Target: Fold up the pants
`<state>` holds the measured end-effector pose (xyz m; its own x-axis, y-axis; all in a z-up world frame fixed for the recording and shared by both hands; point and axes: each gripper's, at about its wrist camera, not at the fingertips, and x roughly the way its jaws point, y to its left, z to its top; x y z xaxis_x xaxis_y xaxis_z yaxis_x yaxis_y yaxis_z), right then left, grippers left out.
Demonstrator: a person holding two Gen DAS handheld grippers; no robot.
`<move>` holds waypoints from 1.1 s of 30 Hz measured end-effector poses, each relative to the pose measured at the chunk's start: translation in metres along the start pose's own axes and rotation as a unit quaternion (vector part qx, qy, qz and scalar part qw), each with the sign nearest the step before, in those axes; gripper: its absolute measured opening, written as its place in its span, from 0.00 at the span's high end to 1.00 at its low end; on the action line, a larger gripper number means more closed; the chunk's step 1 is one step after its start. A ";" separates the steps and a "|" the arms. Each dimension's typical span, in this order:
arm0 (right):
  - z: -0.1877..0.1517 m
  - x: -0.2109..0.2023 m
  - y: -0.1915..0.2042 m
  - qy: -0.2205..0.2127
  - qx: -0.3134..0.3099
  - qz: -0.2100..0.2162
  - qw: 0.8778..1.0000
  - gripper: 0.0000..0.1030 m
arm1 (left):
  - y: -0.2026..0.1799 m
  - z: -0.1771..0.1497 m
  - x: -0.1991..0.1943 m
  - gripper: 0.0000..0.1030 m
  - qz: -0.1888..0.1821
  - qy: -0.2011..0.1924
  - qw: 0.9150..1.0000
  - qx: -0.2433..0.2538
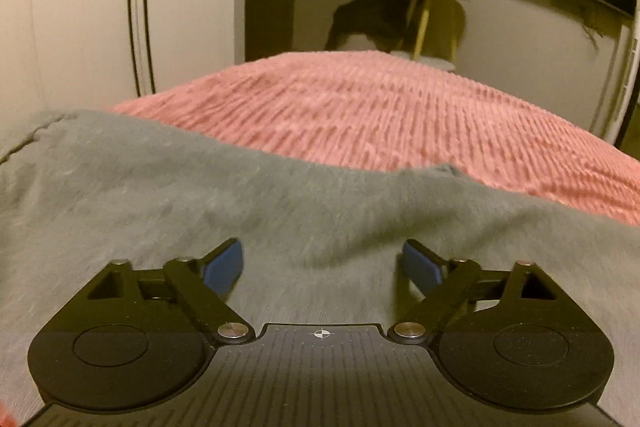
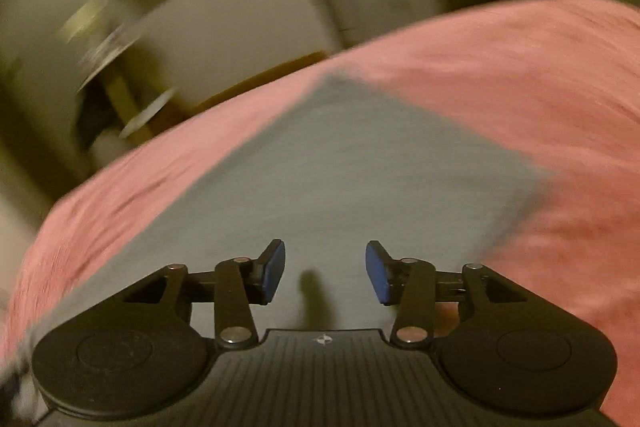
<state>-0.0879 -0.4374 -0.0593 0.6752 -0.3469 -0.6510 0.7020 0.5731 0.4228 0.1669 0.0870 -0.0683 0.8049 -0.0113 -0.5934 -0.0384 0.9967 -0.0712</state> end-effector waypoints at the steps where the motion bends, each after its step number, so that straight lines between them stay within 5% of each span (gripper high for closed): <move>1: 0.003 -0.005 -0.017 -0.004 0.019 -0.007 1.000 0.49 | -0.001 -0.002 -0.007 0.08 -0.017 0.009 1.000 -0.010; 5: 0.009 0.006 -0.071 0.010 0.099 0.010 0.995 0.45 | -0.008 -0.009 -0.027 0.06 -0.065 0.041 0.996 -0.051; 11: 0.020 0.035 -0.092 -0.005 0.146 0.059 0.987 0.47 | -0.018 -0.022 -0.047 0.06 -0.046 0.061 0.996 -0.035; 14: 0.023 0.045 -0.089 0.000 0.128 0.089 0.988 0.51 | -0.024 -0.027 -0.057 0.06 -0.035 0.056 0.998 -0.014; 15: 0.024 0.048 -0.088 0.008 0.116 0.091 0.989 0.70 | -0.026 -0.028 -0.059 0.06 -0.031 0.057 0.998 -0.008; 17: 0.025 0.051 -0.084 0.010 0.107 0.096 0.990 0.91 | -0.030 -0.029 -0.061 0.06 -0.025 0.058 0.998 -0.006; 20: 0.024 0.047 -0.085 0.004 0.112 0.103 0.988 0.90 | -0.032 -0.032 -0.070 0.06 -0.031 0.057 0.998 -0.016; 25: 0.024 0.050 -0.085 0.009 0.130 0.100 0.986 0.76 | -0.036 -0.040 -0.072 0.06 -0.030 0.066 0.997 -0.004; 29: 0.034 0.051 -0.070 0.009 0.111 0.062 0.992 0.90 | -0.036 -0.042 -0.072 0.06 -0.029 0.063 0.998 0.005; 33: 0.047 0.012 -0.003 -0.063 -0.005 0.050 0.997 0.91 | -0.029 -0.040 -0.074 0.06 -0.044 0.059 0.997 -0.019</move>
<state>-0.0710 -0.4779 -0.0389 0.7660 -0.3778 -0.5201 0.6271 0.6173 0.4751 0.0848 0.0559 -0.0547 0.7313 -0.1092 -0.6733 0.0048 0.9879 -0.1551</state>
